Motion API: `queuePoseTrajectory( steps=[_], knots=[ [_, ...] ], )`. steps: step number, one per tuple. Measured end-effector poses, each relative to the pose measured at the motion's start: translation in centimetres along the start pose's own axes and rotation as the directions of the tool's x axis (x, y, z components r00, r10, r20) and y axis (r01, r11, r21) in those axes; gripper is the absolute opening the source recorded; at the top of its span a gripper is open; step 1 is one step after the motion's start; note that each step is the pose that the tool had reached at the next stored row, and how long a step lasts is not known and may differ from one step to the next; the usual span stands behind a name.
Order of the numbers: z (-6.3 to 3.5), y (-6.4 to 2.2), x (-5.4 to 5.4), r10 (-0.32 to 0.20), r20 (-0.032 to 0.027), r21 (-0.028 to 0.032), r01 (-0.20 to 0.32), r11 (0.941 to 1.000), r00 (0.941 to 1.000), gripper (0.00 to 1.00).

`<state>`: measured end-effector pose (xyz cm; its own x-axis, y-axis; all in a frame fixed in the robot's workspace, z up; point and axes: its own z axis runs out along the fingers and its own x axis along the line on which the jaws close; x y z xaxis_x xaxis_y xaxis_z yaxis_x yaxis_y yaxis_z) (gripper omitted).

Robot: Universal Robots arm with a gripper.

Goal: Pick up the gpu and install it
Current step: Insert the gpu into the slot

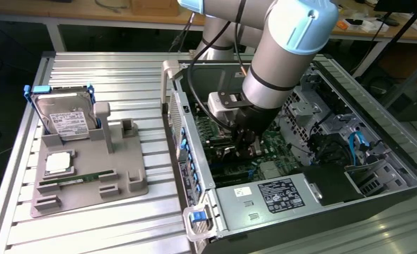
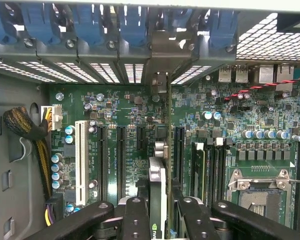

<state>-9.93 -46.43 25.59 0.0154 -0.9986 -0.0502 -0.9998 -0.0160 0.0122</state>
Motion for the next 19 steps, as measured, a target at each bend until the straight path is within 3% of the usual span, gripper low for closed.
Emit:
queuePoseTrajectory(
  steps=[4, 11, 19],
  knots=[
    [0.01, -0.01, -0.06, 0.000, 0.0033, 0.0001, 0.000, 1.0000, 1.0000, 0.27],
    [0.03, 0.00, -0.08, 0.000, 0.0038, 0.0000, 0.000, 1.0000, 1.0000, 0.27],
    [0.09, -0.01, -0.13, 0.000, 0.0100, 0.0001, 0.000, 1.0000, 0.9999, 0.27]
  ],
)
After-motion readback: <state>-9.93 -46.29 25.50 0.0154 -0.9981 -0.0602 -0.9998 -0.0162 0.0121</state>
